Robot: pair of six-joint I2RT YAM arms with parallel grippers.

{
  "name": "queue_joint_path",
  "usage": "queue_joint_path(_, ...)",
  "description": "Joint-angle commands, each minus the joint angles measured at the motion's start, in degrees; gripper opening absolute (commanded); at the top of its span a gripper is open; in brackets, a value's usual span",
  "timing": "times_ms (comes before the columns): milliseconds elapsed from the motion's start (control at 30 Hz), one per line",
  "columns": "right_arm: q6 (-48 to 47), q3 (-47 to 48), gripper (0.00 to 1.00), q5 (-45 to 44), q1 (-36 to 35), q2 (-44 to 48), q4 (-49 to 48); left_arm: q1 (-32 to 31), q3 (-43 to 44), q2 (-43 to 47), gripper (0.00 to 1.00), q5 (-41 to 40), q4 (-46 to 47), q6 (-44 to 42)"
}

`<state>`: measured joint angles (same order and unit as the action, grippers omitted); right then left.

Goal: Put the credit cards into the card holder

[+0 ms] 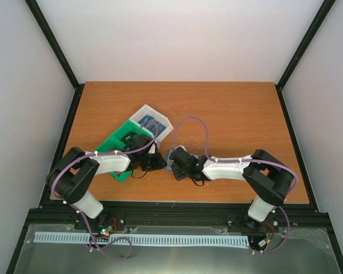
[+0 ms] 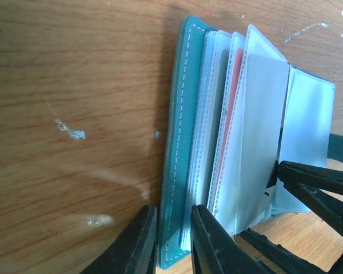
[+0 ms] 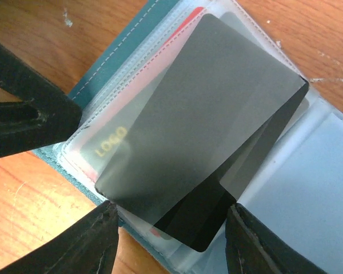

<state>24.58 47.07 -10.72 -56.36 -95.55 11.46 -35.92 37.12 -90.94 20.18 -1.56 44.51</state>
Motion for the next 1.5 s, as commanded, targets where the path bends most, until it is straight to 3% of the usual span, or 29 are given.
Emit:
queue_joint_path(0, 6.9, -2.0, 0.52, -2.1, -0.2, 1.2, -4.1, 0.0, -1.5, -0.7, 0.20, 0.7, -1.3, 0.3)
queue_joint_path(267, 9.9, -2.8, 0.69, -2.0, 0.2, 3.5, -3.7, 0.3, 0.0, 3.2, 0.22, -3.8, -4.1, -1.7)
queue_joint_path(467, 15.1, -4.8, 0.73, 0.8, 2.0, 11.5, -3.3, 0.5, 1.9, 6.5, 0.28, -5.0, -4.9, -3.0)
queue_joint_path(533, 18.8, -5.1, 0.69, 2.2, 3.8, 12.4, -1.9, 0.6, 2.6, 7.0, 0.30, -3.9, -3.8, -3.7)
queue_joint_path(700, 27.1, -4.4, 0.43, 3.4, 6.7, 10.1, 2.2, 0.8, 4.1, 4.0, 0.30, 0.0, -0.7, -3.9)
queue_joint_path(933, 28.0, -5.0, 0.16, 8.6, 8.5, 6.2, -1.5, 0.8, 4.1, 0.1, 0.26, 2.3, 1.0, -4.8)
queue_joint_path(1267, 27.8, -4.3, 0.13, 12.0, 9.1, 2.4, -4.8, 0.8, 1.9, -1.6, 0.25, 4.7, 2.7, -4.7)
queue_joint_path(1467, 28.1, -5.2, 0.08, 15.1, 9.1, 2.5, -7.9, 0.8, 1.2, -1.9, 0.18, 4.8, 3.0, -4.8)
